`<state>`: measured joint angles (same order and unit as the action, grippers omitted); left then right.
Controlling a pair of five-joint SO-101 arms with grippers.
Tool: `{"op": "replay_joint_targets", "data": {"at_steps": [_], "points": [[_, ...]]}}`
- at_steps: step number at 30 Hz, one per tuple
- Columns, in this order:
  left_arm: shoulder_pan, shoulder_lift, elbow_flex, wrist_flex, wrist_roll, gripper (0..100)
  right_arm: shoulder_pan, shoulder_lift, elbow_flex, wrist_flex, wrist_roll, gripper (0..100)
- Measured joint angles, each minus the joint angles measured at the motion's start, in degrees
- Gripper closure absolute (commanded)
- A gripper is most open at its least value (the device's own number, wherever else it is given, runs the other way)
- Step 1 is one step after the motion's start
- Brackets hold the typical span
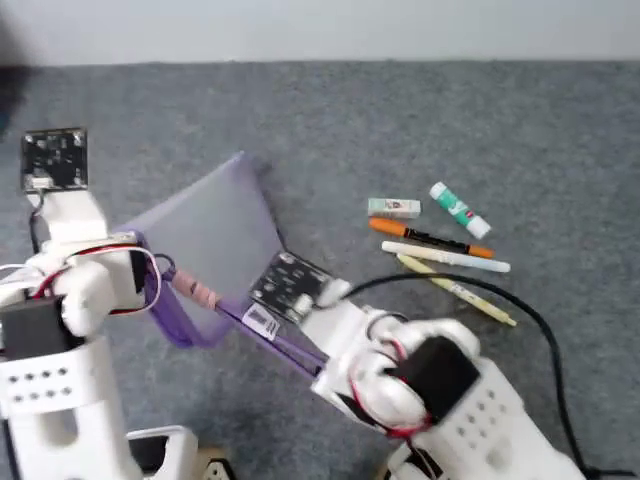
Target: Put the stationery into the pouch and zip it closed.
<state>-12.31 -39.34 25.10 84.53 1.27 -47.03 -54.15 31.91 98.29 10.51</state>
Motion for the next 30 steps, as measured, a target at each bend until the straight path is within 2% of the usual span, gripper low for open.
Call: {"op": "replay_joint_targets", "data": {"at_steps": [8,13,18,21,24,30], "points": [[0.1,0.0,0.0,0.0,-1.2,98,3.6,-3.3,2.4,-3.7,0.0,99.1],[0.1,0.0,0.8,-0.5,-11.2,97,6.0,-3.4,2.3,-4.5,1.3,99.1],[0.0,0.0,2.1,-0.5,-20.3,86,9.6,-4.0,2.3,-4.5,3.4,99.1],[-0.6,0.0,2.4,-0.2,-22.4,83,13.3,-4.0,2.5,-4.5,5.8,99.1],[-2.0,2.9,6.9,-2.2,-23.3,83,18.7,-3.9,2.5,-3.9,9.5,99.1],[-6.3,2.6,7.3,-5.1,-23.4,83,28.5,-4.0,0.5,-4.3,16.1,99.1]]}}
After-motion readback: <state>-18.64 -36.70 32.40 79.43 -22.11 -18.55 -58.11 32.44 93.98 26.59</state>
